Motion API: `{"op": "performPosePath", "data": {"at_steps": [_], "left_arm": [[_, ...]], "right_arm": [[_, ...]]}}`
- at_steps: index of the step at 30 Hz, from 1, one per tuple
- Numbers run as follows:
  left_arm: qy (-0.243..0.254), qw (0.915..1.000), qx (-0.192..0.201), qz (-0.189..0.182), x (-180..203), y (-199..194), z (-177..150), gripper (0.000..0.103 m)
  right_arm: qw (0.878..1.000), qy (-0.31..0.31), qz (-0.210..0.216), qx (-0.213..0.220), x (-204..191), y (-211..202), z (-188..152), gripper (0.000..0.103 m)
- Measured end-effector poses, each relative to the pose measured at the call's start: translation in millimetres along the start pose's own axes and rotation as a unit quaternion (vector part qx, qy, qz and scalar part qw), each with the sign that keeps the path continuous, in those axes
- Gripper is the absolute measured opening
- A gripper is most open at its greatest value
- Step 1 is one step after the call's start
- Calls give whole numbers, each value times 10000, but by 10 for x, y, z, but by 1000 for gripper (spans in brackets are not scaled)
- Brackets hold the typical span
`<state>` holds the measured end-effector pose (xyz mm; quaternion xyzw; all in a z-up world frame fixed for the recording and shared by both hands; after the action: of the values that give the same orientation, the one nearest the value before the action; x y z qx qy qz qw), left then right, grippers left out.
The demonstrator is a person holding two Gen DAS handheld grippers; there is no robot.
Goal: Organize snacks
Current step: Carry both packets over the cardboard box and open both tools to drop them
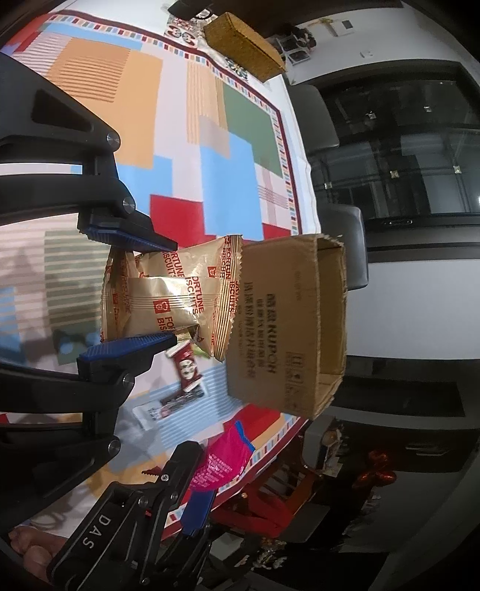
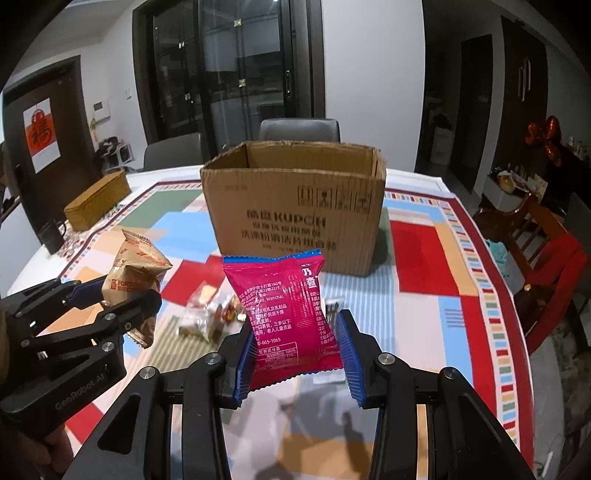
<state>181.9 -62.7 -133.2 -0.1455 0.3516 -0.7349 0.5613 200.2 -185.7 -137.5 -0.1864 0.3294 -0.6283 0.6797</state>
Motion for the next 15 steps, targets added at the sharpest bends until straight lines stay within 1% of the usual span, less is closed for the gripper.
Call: {"op": "performPosePath", "data": {"at_steps": [15], "left_arm": [[-55, 9991, 372, 178, -271, -49, 495, 42]], "right_arm": [[9991, 18, -127, 405, -54, -61, 437, 42]]}}
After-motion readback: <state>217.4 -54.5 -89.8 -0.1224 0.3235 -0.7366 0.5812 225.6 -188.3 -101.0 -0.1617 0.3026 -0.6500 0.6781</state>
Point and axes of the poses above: each gripper's, at about its wrist camera, not at the fingertips, and y roughly the way its jaws point, x to its right, z to its top, the point moved 8 cm from there along y, roughly the way its jaws point, and after that the axes turned 13 degrees about y, right-handed, at the moved point
